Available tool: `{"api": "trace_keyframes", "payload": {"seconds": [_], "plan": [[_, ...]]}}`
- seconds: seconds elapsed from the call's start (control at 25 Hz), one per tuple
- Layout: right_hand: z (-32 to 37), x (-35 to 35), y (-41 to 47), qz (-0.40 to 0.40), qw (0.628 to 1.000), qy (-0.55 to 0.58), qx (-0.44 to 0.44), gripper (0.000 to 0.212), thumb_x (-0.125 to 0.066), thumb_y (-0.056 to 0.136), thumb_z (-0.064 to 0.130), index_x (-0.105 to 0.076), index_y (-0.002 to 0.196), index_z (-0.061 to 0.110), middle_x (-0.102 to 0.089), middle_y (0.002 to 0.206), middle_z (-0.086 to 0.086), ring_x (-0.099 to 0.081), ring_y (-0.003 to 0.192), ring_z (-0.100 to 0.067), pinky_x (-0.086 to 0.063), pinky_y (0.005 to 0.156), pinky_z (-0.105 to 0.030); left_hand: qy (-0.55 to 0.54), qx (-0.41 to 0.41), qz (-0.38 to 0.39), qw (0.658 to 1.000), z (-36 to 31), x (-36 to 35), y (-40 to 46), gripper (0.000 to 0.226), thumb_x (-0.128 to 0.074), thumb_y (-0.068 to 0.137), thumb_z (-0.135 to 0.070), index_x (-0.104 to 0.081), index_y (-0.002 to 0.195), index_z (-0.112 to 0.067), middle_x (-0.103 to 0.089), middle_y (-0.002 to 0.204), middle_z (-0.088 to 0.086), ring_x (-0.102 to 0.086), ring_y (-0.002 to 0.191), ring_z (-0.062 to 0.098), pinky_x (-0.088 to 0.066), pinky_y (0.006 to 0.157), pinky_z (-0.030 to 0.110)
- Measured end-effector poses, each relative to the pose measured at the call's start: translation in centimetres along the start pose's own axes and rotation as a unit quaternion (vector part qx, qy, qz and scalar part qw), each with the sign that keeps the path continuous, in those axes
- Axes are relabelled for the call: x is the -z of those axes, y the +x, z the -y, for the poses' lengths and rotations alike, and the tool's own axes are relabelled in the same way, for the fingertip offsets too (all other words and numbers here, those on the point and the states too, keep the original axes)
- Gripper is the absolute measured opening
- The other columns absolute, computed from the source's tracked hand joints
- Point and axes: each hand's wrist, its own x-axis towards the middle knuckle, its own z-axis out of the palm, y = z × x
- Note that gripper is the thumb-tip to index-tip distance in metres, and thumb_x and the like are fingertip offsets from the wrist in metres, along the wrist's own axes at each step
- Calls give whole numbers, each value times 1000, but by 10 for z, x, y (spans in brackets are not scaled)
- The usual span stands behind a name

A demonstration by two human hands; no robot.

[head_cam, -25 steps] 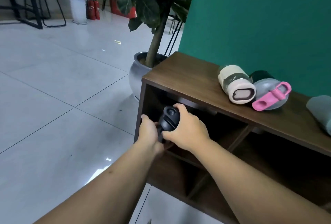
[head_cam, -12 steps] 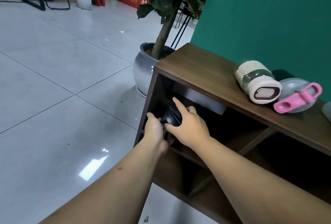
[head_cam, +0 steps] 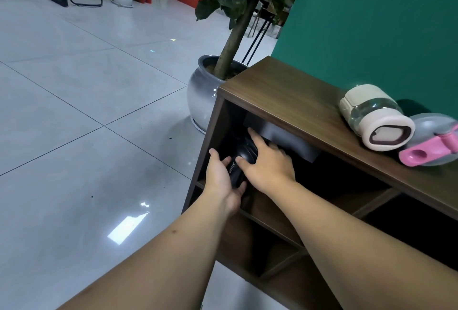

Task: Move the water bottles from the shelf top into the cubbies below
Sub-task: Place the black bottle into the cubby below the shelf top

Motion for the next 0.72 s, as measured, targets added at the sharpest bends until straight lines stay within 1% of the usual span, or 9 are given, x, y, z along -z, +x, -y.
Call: {"api": "trace_keyframes", "payload": {"seconds": [0.12,0.24,0.32,0.4,0.48,0.52,0.6,0.64,0.72], "plan": [[-2,-3,6,-12,1000,4,-1,81,-49,82,71,-14,153,54,-56,143,-12,-53,128,-39,-39,107,-52,1,-4,-9,1000,0,-2,2,72,-42,99,-74,-68,133,-16,-55,156,10,-50,148,29,-40,123,52],[-3,-3,9,-18,1000,-1,-5,81,-48,81,72,-14,153,55,-56,145,-11,-48,134,-38,-31,112,-55,-2,7,-13,1000,0,-1,2,64,-42,99,-73,-70,120,-19,-56,155,9,-48,148,29,-38,125,48],[-4,0,8,-5,1000,-7,-7,84,-48,80,74,-11,153,56,-54,148,-11,-44,137,-38,-27,114,-55,1,19,-19,1000,1,3,2,60,-41,101,-71,-69,118,-20,-57,152,9,-49,147,30,-37,125,48],[-1,7,1,8,1000,-11,-11,90,-49,78,79,-6,154,56,-46,155,-11,-36,143,-39,-23,116,-57,35,22,-29,999,2,3,-4,61,-42,103,-68,-68,127,-19,-62,145,10,-54,141,33,-44,117,51],[5,18,-15,2,1000,-16,-14,94,-49,78,81,-8,157,49,-35,161,-13,-28,147,-40,-20,116,-57,82,26,-50,995,0,-1,-23,57,-42,106,-60,-65,137,-17,-69,137,11,-63,127,33,-50,103,51],[9,26,-28,-14,1000,-13,-11,91,-49,80,78,-15,157,45,-35,161,-13,-28,146,-39,-22,116,-56,101,29,-45,993,-1,-6,-35,54,-43,107,-54,-64,141,-17,-71,135,12,-66,122,33,-52,96,49],[18,44,-59,-43,999,11,10,71,-52,89,64,-36,152,36,-47,152,-10,-40,139,-33,-32,114,-50,133,27,-28,990,-1,-17,-58,48,-47,106,-47,-68,138,-17,-76,131,13,-72,109,32,-57,79,43],[20,56,-74,-52,998,29,29,56,-54,92,54,-48,144,33,-56,143,-5,-47,132,-28,-39,110,-46,148,27,-10,988,-1,-24,-70,46,-49,105,-46,-72,133,-16,-78,125,12,-74,102,31,-58,71,40],[18,85,-104,-86,993,52,61,34,-56,94,41,-64,125,31,-67,120,3,-58,115,-20,-49,96,-39,162,32,29,986,1,-40,-100,45,-51,105,-47,-76,117,-12,-80,106,10,-74,85,27,-59,64,35]]}}
